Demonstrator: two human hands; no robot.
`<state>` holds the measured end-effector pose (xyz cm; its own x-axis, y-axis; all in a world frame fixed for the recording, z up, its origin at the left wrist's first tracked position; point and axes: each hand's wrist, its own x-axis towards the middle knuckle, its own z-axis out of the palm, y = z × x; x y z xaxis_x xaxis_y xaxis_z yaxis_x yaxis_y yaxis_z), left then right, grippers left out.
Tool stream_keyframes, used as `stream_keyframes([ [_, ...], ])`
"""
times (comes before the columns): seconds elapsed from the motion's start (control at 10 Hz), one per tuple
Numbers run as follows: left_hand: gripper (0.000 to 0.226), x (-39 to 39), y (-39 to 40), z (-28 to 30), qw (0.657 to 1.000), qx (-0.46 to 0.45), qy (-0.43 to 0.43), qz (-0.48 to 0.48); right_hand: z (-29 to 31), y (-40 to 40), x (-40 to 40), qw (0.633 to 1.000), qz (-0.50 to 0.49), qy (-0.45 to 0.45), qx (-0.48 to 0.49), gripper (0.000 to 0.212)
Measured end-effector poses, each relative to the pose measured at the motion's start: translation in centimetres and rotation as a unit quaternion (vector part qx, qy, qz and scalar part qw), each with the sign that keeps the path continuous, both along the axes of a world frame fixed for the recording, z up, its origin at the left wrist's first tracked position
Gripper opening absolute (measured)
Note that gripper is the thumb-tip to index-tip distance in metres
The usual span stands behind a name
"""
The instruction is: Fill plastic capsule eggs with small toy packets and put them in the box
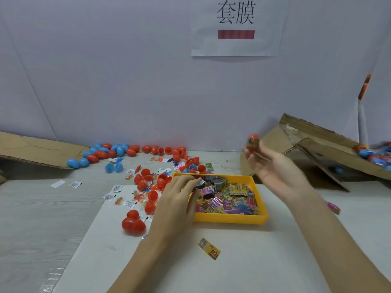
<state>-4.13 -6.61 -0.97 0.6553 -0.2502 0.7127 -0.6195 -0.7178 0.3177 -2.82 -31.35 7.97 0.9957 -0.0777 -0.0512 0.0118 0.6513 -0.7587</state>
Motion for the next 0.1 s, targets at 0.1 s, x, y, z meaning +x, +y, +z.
stream_keyframes([
  [0.1,0.026,0.28,0.14,-0.47,0.999,0.028,0.031,0.004,2.76,-3.95,1.04,0.985,-0.130,-0.003,0.112,0.021],
])
